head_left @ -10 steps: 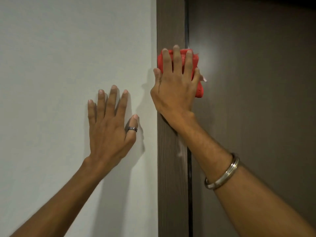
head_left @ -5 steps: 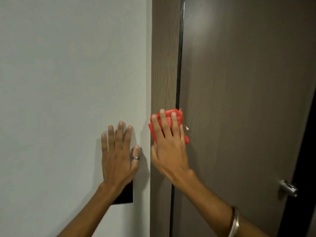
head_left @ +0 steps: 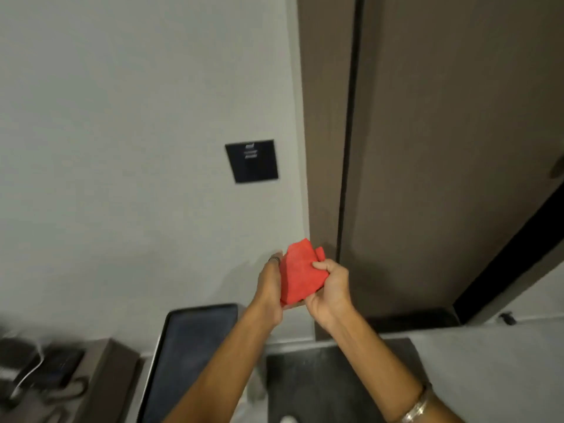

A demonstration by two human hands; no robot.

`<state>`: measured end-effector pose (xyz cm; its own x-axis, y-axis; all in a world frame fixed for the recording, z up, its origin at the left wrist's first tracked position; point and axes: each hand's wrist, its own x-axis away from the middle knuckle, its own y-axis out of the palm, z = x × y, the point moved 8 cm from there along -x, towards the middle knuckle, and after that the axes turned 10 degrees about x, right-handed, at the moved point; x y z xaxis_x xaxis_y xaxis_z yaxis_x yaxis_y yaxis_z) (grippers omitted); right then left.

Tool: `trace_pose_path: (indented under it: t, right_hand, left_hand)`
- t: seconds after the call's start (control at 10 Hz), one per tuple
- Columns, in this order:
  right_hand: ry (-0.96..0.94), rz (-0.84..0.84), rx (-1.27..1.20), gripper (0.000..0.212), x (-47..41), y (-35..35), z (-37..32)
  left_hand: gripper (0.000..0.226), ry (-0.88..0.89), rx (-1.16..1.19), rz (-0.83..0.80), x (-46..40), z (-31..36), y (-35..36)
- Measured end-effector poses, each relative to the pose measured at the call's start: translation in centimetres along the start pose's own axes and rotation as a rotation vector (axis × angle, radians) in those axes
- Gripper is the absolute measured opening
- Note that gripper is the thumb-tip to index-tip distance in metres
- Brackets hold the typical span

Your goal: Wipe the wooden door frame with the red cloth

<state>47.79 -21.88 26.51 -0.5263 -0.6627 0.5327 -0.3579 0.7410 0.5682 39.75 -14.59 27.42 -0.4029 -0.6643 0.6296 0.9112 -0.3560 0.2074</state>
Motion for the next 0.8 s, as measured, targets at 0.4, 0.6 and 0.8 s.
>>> trace_pose_path:
  t: [0.4,0.6,0.8]
  right_hand:
    - [0.198,0.053,1.044,0.023,-3.7,-3.4,23.5]
    - [0.266,0.143,1.254,0.029,-10.0,-2.1,36.7]
    - [0.173,0.235,1.349,0.038,-14.4,-0.4,40.0]
  left_hand:
    - [0.035,-0.277,-0.082,0.174,-4.5,-12.9,-22.7]
    - [0.027,-0.264,-0.167,0.232,-14.4,-17.5,-35.6]
    - [0.035,-0.054,-0.36,0.184,-19.9,-16.8,-39.0]
